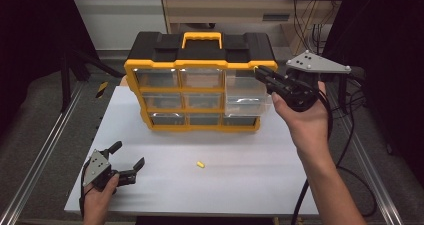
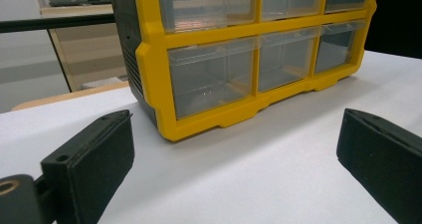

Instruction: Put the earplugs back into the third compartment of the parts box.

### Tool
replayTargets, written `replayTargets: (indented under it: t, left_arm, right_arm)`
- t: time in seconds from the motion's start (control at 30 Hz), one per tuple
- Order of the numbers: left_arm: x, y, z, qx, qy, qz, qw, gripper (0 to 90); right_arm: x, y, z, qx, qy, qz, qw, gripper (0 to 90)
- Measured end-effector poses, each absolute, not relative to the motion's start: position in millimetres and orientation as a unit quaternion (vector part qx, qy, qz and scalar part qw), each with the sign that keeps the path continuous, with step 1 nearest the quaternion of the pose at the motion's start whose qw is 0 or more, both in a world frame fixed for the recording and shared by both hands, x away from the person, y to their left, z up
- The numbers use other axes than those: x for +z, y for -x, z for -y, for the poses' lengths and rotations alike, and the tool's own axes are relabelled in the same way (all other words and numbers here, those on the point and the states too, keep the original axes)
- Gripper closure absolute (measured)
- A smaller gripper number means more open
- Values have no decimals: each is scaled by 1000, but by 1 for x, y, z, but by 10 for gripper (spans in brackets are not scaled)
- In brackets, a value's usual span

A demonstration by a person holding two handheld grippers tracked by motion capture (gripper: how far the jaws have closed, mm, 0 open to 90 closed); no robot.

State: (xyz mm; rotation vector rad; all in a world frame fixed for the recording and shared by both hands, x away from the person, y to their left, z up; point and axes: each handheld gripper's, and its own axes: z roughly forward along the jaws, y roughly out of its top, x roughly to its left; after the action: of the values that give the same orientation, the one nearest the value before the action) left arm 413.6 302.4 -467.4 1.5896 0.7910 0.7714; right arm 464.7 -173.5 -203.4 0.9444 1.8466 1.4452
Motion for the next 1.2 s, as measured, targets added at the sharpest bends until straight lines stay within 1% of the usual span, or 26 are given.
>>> replayTargets:
  t: [0.4,0.77,0.83,0.97,1.1,1.13,1.17,1.2]
  left_arm:
    - [-467,-414,-302,328,-676,-337,567,14]
    - [-468,-414,-302,328,-678,-336,566,14]
    - [-468,-414,-302,328,-677,-337,566,14]
    - [-468,-414,-303,327,-677,-338,567,14]
    - [-468,-414,-303,326,-676,-338,567,14]
    - [-468,-414,-303,326,-677,-338,567,14]
    - [-468,-414,-303,326,-677,-338,566,14]
    - [-468,-414,-303,327,-677,-338,567,14]
  right_arm:
    - [-208,-479,171,521,-365,-717,286,827]
    - [-214,-483,163,496,-360,-745,264,811]
    - [-216,-485,161,488,-361,-752,256,788]
    - [-216,-484,159,484,-357,-757,256,693]
    - [-214,-481,160,493,-349,-752,263,642]
    - [-213,-479,160,495,-350,-748,272,626]
    - [-212,-476,161,497,-348,-744,279,598]
    - [-211,-473,162,503,-343,-740,285,546]
